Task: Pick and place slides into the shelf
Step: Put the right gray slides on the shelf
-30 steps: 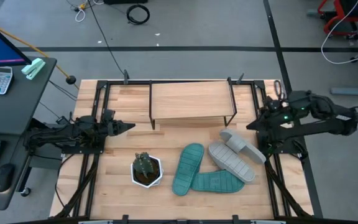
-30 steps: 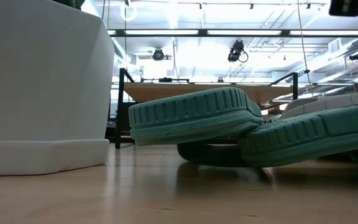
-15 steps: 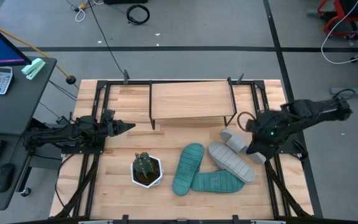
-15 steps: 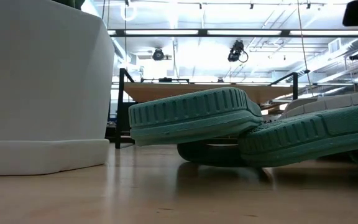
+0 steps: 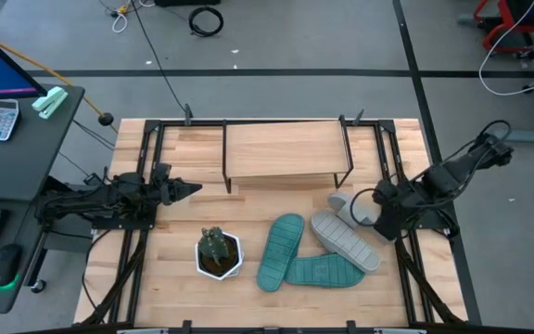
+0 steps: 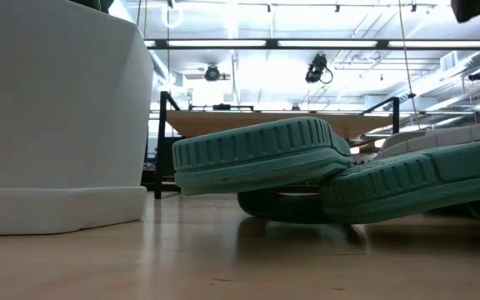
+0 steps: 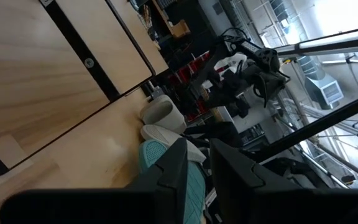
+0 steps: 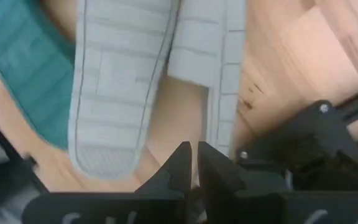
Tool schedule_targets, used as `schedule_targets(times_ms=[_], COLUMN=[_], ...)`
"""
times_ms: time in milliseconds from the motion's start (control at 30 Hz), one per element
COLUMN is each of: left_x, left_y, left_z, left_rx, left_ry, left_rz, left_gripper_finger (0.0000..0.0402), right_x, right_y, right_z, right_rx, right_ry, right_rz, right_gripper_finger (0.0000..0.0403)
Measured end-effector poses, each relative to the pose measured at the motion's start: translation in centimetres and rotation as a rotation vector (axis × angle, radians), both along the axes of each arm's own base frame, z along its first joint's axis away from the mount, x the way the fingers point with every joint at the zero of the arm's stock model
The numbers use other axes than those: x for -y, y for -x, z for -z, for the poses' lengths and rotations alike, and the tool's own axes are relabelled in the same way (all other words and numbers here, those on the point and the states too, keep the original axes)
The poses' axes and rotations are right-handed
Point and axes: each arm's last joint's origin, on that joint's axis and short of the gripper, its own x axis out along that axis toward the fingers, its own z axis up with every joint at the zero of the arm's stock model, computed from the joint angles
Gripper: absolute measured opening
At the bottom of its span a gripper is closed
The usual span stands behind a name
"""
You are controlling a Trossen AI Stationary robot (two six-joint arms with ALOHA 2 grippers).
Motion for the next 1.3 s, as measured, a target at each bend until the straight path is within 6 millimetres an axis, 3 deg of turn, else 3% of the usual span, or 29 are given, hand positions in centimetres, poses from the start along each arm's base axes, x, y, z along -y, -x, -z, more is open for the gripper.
schedule_targets(times_ms=[300, 567, 700, 1033, 1133, 1300], left_x=[0.0, -0.1, -0.1, -0.1, -0.1, -0.1], left_y=[-0.3, -0.7, -0.8, -0.9, -0.9, -0.9], left_z=[0.4, 0.8, 1.0, 1.2, 1.2, 1.2], left_rx=[-0.045, -0.098, -0.121, -0.142, -0.141, -0.145], left_ry=[0.005, 0.017, 0.036, 0.039, 0.038, 0.02], left_rz=[-0.003, -0.003, -0.003, -0.004, -0.004, -0.004], left_gripper_finger=[0.0078, 0.0081, 0.0078, 0.0083, 0.0079, 0.008], right_x=[-0.2, 0.3, 0.4, 0.2, -0.1, -0.6], right_y=[0.0, 0.5, 0.6, 0.0, -0.5, -1.4], right_z=[4.5, 5.4, 5.5, 6.0, 6.2, 7.1], right_rx=[-0.029, -0.083, -0.081, -0.049, -0.077, -0.145], right_ry=[-0.066, 0.035, 0.058, 0.091, 0.099, 0.134], right_rz=[0.114, 0.099, 0.02, 0.114, 0.112, 0.144], right_gripper_finger=[0.0034, 0.0046, 0.0089, 0.0275, 0.03, 0.0301])
